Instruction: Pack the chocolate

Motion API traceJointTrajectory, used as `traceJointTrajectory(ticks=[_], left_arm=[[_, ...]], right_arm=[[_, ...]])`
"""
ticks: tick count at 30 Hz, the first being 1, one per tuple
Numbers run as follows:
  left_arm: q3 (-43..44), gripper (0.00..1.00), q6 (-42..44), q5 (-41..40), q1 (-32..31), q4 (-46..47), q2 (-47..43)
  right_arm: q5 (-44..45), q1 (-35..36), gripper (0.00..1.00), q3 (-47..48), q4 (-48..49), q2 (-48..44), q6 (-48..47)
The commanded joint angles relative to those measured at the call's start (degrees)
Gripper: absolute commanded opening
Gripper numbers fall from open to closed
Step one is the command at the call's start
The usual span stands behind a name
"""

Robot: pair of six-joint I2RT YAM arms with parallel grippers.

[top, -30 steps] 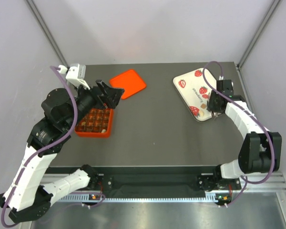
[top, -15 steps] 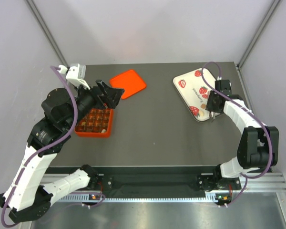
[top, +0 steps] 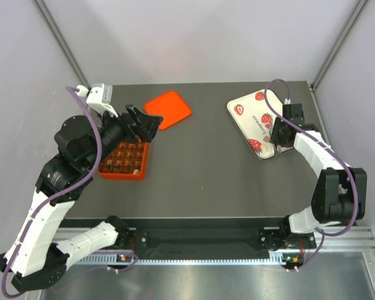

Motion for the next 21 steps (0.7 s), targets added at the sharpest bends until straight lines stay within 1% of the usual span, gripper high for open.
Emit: traceJointTrajectory(ticks=[1,3,6,9,11,12,15,16,18,19,20,21], left_arm=[[0.3,0.99,0.6,-0.7,0.2,3.1,-0.8],[0.5,0.99,0.5,-0.8,0.2,3.0,-0.7],[0.6,0.99,0.3,-0.5,0.2,3.1,-0.6],[0.9,0.99,0.1,-0.2,0.2,3.1,-0.7],[1.3,0.99,-0.1,-0.2,0.2,3.0,-0.8],[1.5,0.99,-0.2,0.0,0.2,2.9,-0.8],[2.1,0.99,-0.6,0.3,0.2,2.6,-0.7],[2.4,0.99,-0.7,0.5,0.2,2.5,-0.8],[2.8,0.99,-0.8,0.6,0.2,2.4,-0.8],[3.2,0.99,-0.9,0.5,0.2,2.3,-0.9],[3.5,0.99,-0.8,0.6,0.2,2.0,-0.9],[3.8,0.99,-1.2,0.7,0.2,1.8,-1.0]], right_arm=[[-1.4,1.5,0.37,3.6,3.8,-3.5,-0.3],[-1.6,2.5,0.37,3.9,4.2,-4.0,0.1],[-0.5,5.7,0.36,3.8,5.8,-4.7,0.9],[1.8,12.4,0.35,4.1,7.5,-4.6,1.5],[2.3,15.6,0.35,4.5,8.5,-4.4,2.6],[2.9,18.9,0.35,4.7,10.1,-4.3,3.1],[3.4,24.8,0.35,5.1,13.5,-3.5,5.5],[3.4,29.0,0.35,5.7,15.9,-3.0,6.1],[3.5,33.1,0.35,6.4,18.5,-0.8,7.8],[3.3,37.0,0.35,7.0,21.7,0.0,8.1],[3.2,38.9,0.35,7.5,23.2,1.9,8.6],[3.0,42.2,0.35,7.9,24.6,2.9,9.0]])
